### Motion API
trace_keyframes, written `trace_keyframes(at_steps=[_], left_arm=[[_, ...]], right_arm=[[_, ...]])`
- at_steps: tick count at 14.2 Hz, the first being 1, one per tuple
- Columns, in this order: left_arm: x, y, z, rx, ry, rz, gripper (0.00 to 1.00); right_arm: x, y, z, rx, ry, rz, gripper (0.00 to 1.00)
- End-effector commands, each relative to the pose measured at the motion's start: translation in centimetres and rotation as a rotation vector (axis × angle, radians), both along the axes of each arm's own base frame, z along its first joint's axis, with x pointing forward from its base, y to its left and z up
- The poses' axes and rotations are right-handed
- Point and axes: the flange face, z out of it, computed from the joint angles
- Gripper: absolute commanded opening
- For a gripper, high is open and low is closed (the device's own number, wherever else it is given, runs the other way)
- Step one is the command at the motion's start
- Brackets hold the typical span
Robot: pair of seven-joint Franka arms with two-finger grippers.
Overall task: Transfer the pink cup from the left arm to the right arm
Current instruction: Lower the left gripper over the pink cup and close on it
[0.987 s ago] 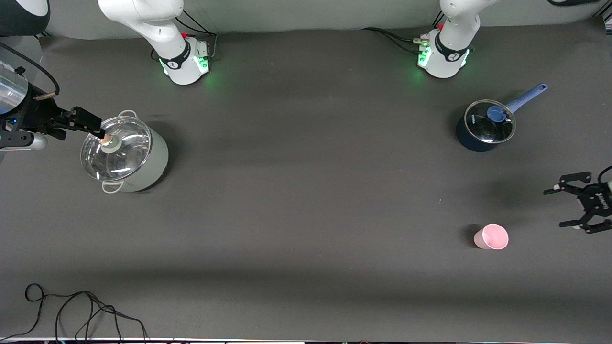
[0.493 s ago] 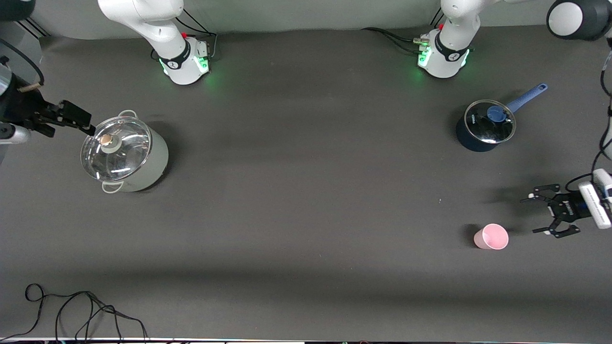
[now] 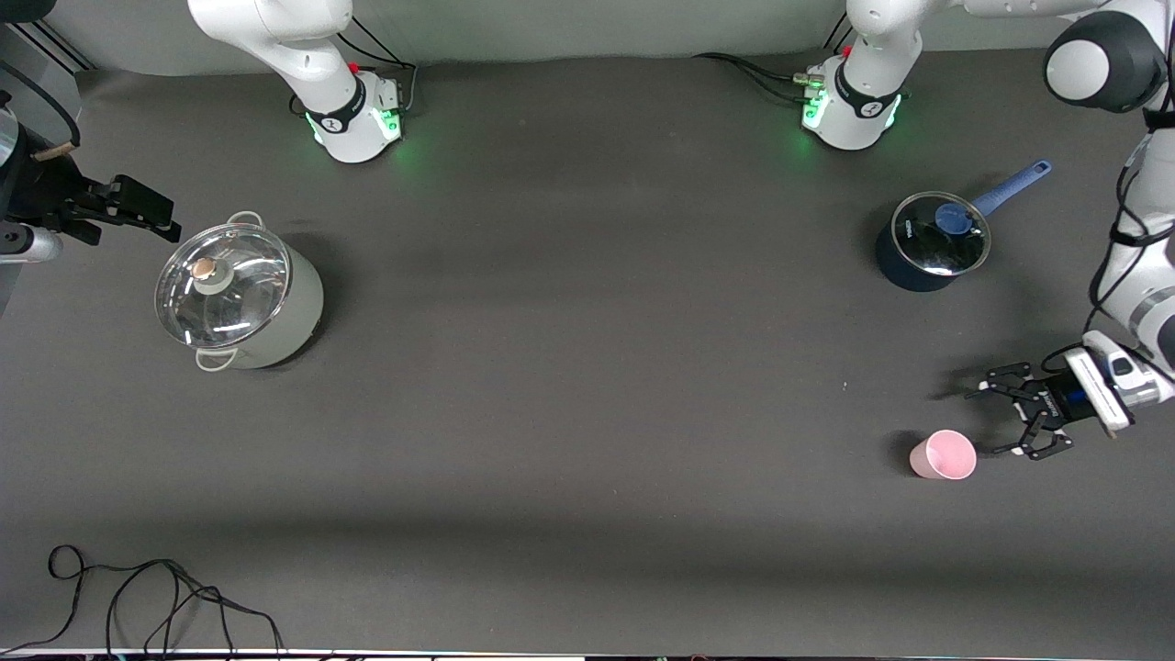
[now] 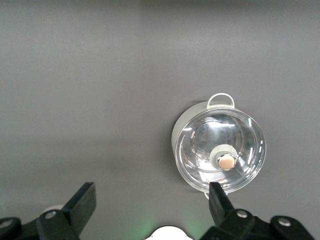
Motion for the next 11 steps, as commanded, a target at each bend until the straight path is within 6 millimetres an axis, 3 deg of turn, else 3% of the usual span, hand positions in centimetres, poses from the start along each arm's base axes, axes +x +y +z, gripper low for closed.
trace_keyframes(at_steps=[1,5,11], left_arm=[[0.1,-0.6,-1.5,-0.024,-0.07,0.048,1.0],[-0.1,-2.3,-3.8,-0.064,-0.047,0.091,1.0],[0.8,-6.0,-4.8,-0.108,-0.033,0.153,1.0]], right_arm=[[0.5,-0.6,0.4,0.005,-0.006,-0.015,1.0],[0.6,-0.8,0.3,0.007,-0.017,-0.019,1.0],[0.6,-0.8,0.3,0.007,-0.017,-0.018,1.0]])
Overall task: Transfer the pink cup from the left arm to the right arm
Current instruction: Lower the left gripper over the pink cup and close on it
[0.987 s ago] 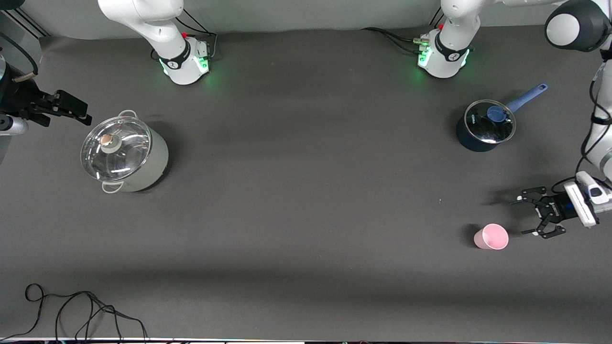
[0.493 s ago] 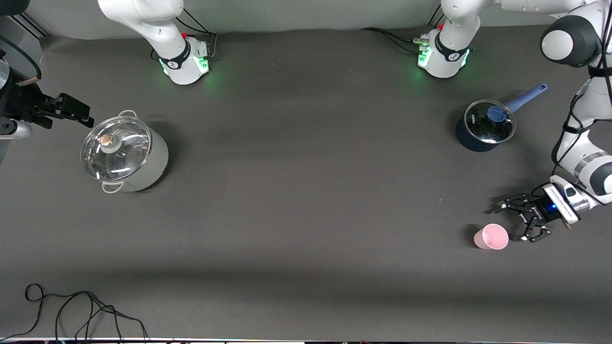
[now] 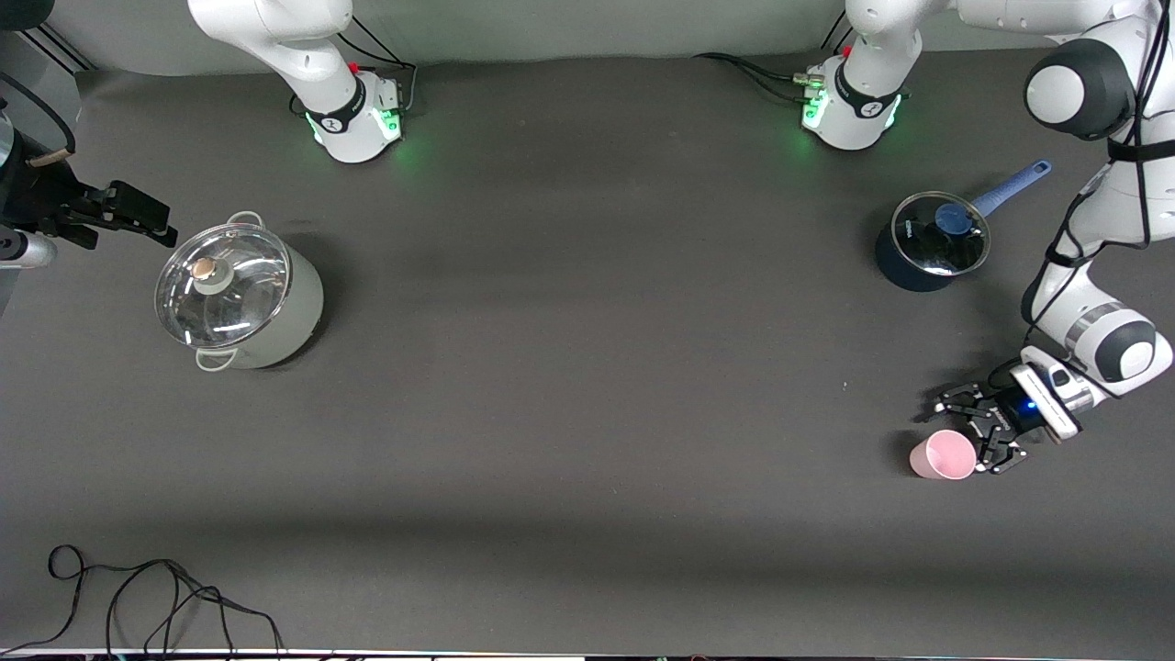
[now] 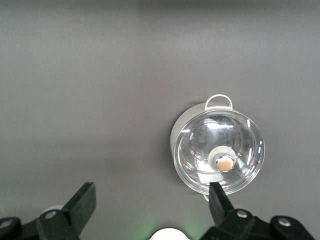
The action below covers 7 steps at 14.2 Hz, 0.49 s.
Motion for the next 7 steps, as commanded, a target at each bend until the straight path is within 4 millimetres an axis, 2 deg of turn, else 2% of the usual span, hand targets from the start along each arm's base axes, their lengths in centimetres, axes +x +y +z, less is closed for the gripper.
trace_keyframes(at_steps=[1,2,3,7], left_arm=[[0.2,-1.1,-0.1,0.0,-0.011,0.023,1.0],[0.3,-1.1,-0.1,-0.001,-0.01,0.037,1.0],[0.6,-2.0,-0.2,-0.007,-0.008,0.039,1.0],[0.6,-2.4,-0.5,-0.033,0.034,0.06,1.0]], right_arm=[[0.4,-0.2,0.4,0.006,-0.011,-0.007,1.0],[0.4,-0.2,0.4,0.006,-0.011,-0.004,1.0],[0.4,-0.3,0.3,0.007,-0.009,0.004,1.0],[0.4,-0.3,0.4,0.007,-0.009,0.004,1.0]])
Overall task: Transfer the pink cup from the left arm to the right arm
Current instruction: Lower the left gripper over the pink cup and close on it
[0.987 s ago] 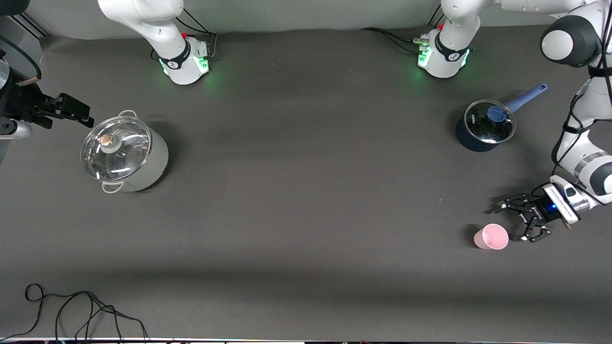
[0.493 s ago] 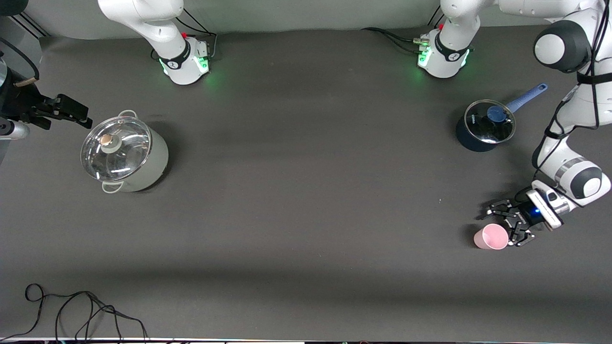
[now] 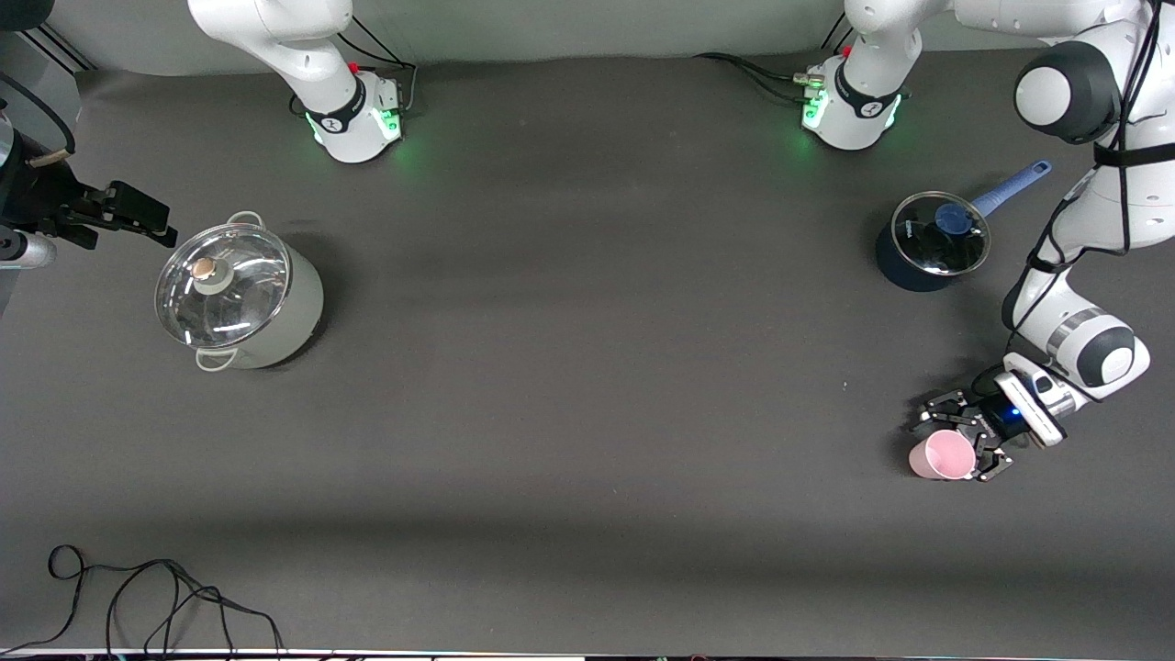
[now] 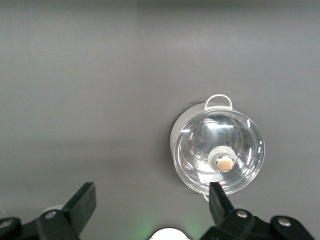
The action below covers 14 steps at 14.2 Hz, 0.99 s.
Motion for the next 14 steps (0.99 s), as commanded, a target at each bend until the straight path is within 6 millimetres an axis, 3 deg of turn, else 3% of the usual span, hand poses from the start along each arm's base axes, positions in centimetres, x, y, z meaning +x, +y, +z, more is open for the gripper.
trace_keyframes(at_steps=[1,3,5,8,11,14], left_arm=[[0.1,-0.4,0.0,-0.01,0.019,0.023,0.98],[0.1,-0.3,0.1,-0.008,0.015,0.023,0.65],[0.1,-0.3,0.2,-0.007,0.015,0.022,0.52],[0.5,-0.6,0.8,-0.008,0.036,0.029,0.46],[0.6,-3.8,3.8,0.005,0.084,0.034,0.42],[0.4,-9.2,8.1,-0.039,0.065,0.076,0.4]], right_arm=[[0.3,-0.3,0.4,0.007,-0.008,0.005,1.0],[0.4,-0.3,0.3,0.007,-0.008,0.005,1.0],[0.4,-0.3,0.3,0.007,-0.007,0.005,1.0],[0.4,-0.3,0.3,0.006,-0.005,0.005,1.0],[0.4,-0.4,0.3,0.007,-0.007,0.003,1.0],[0.4,-0.3,0.2,0.006,-0.005,0.005,1.0]])
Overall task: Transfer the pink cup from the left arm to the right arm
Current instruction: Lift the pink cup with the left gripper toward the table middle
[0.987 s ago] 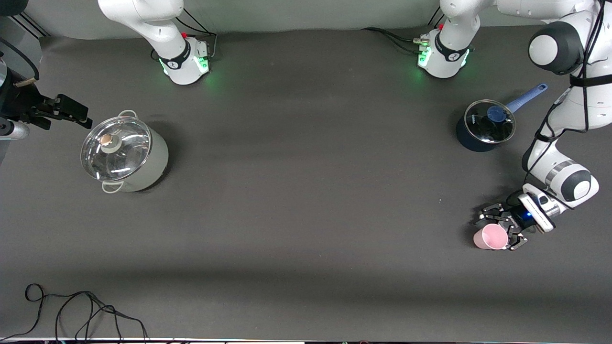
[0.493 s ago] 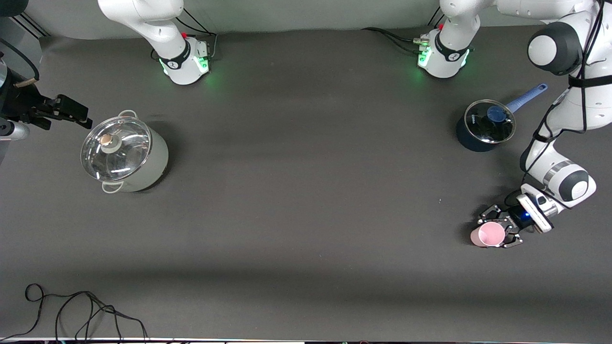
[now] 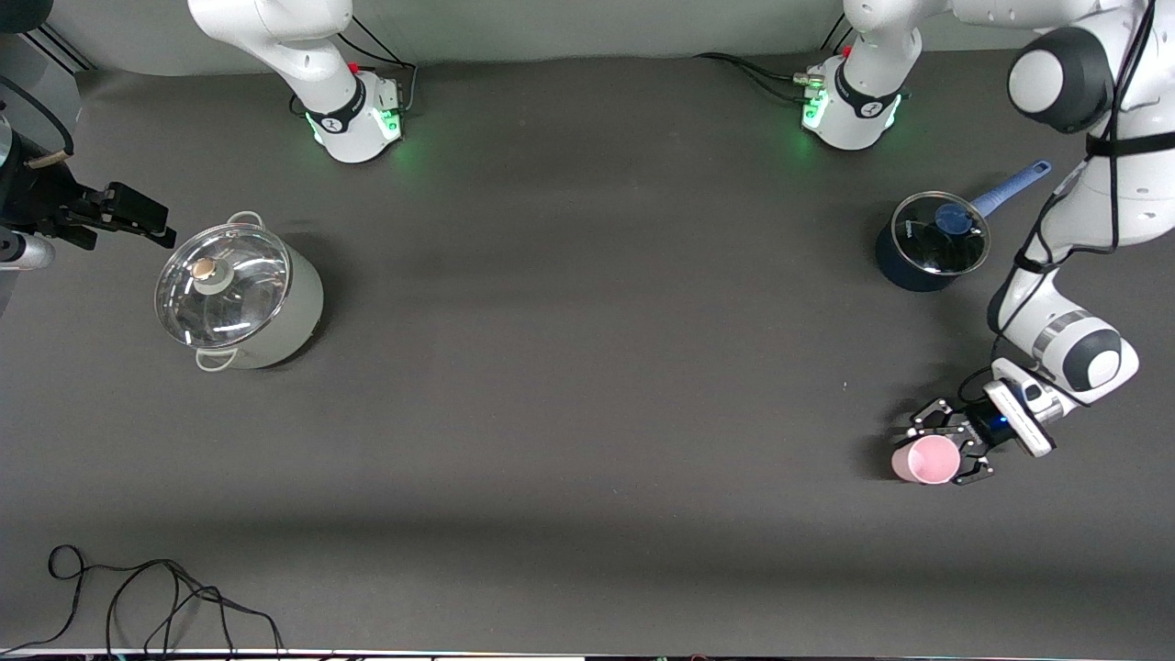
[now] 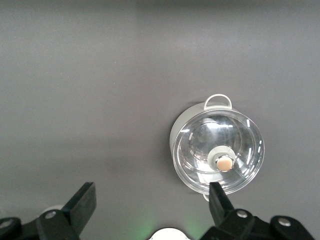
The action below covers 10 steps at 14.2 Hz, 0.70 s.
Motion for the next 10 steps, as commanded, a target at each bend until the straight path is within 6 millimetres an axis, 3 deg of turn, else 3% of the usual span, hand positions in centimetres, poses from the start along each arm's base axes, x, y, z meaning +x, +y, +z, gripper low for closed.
trace_keyframes(at_steps=[1,3,5,10], left_arm=[[-1.5,-5.7,5.6,0.01,0.015,0.04,0.41],[-2.2,-10.2,8.8,-0.016,-0.004,0.06,0.41],[-4.1,-15.6,11.7,-0.025,-0.011,0.099,0.41],[-11.3,-31.3,20.2,0.027,0.065,0.144,0.41]], right_arm=[[0.4,-0.1,0.4,0.006,-0.009,0.008,1.0],[0.4,0.0,0.4,0.016,-0.008,0.009,1.0],[0.4,0.0,0.3,0.014,-0.007,0.008,1.0],[0.4,0.0,0.3,0.014,-0.007,0.008,1.0]])
